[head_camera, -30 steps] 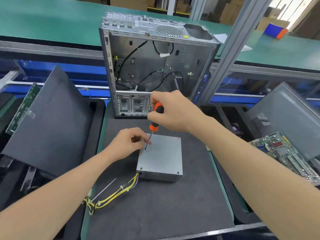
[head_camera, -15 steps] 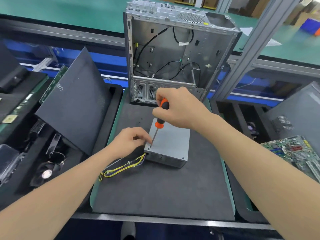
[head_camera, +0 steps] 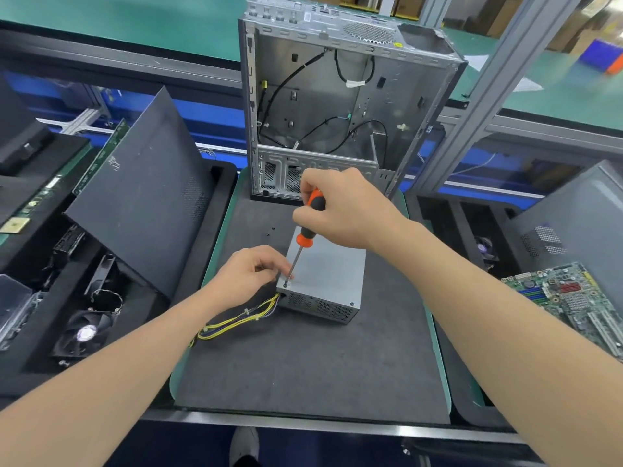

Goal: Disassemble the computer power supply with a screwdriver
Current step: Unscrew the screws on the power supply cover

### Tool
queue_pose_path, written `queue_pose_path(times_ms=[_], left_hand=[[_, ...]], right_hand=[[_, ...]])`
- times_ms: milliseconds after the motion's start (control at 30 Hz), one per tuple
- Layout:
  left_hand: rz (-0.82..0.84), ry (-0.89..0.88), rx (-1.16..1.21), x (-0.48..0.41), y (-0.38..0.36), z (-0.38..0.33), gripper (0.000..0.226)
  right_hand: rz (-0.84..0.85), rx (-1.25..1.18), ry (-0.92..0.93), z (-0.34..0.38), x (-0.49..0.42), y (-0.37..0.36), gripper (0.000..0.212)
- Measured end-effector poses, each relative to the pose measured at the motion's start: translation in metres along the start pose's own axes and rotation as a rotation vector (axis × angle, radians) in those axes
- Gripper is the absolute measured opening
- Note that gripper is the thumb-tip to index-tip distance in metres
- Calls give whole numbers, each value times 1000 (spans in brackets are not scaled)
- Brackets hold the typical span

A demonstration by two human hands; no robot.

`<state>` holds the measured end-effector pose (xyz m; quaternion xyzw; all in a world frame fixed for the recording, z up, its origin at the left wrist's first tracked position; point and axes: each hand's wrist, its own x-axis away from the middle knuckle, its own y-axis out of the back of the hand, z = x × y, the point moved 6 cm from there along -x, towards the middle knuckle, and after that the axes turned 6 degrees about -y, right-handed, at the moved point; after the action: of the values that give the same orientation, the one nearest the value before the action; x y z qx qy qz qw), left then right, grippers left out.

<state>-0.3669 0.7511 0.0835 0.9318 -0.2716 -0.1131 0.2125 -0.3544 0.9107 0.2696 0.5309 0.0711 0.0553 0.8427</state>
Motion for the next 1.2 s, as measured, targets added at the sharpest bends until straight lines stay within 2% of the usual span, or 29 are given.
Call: queue_pose_path(times_ms=[833, 1067, 1200], left_hand=[[-23, 42, -2, 5, -1, -6, 55], [-1, 9, 39, 7, 3, -10, 41], [33, -19, -17, 10, 9, -24, 29]], right_hand=[[25, 16, 24, 6, 3, -1, 15], [235, 97, 395, 36, 16, -3, 19], [240, 138, 397, 40, 19, -3, 17]])
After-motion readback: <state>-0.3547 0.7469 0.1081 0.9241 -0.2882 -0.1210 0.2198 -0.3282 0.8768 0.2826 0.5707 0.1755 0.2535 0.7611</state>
